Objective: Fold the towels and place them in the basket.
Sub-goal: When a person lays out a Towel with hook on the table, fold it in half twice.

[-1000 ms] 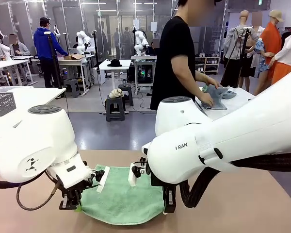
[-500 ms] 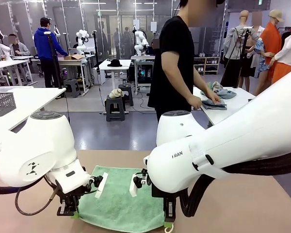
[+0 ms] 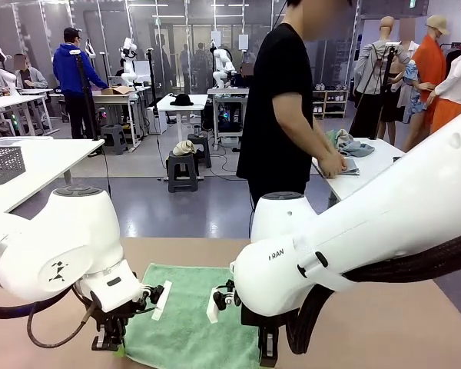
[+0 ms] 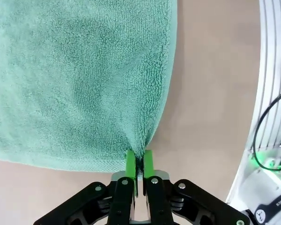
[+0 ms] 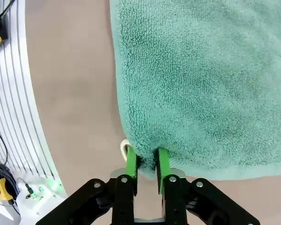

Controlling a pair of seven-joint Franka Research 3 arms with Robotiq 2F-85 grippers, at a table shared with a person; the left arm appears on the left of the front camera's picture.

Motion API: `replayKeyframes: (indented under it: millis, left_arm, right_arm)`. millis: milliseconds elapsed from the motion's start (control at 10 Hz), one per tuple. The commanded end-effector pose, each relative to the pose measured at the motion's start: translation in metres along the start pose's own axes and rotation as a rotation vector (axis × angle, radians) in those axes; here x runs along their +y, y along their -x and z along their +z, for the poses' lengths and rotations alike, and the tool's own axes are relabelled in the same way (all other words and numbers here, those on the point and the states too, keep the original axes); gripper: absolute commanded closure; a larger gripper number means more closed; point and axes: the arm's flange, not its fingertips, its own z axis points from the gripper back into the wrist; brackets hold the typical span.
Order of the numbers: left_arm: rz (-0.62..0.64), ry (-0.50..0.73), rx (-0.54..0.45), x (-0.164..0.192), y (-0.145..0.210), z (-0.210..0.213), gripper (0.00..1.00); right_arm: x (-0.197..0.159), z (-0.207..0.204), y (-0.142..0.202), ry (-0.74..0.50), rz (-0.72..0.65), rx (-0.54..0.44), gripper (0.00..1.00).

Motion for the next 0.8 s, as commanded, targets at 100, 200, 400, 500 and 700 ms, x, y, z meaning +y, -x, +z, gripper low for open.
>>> replayKeyframes:
  millis: [100,200,400,500,700]
  left_arm:
    - [-0.018,0.018,-0.019,-0.0014,0.0003,-0.0017,1.0]
    - [-0.02,0.017,-0.016,-0.0011,-0.0008,-0.0011,1.0]
    - [-0.023,0.016,-0.011,-0.0019,-0.0014,0.0021,1.0]
    - [-0.027,0.019,-0.016,-0.0012,-0.0022,0.0019,1.0]
    - [-0.014,0.004,-0.003,-0.0002,-0.0007,-0.0008,1.0]
  right_arm:
    - [-0.0018,-0.0055,0.0016,-0.009,0.044,-0.021,0.95]
    - [-0.0006,-0.0048,0.0007,0.003,0.055,-0.014,0.95]
    - [0.0011,-0.0021,-0.0004,0.0,0.06,0.0,0.98]
    - [0.0003,-0.0016,0.0002,0.012,0.052,0.008,1.0]
    - [0.0001,-0.0002,-0.0012,0.003,0.041,0.0,1.0]
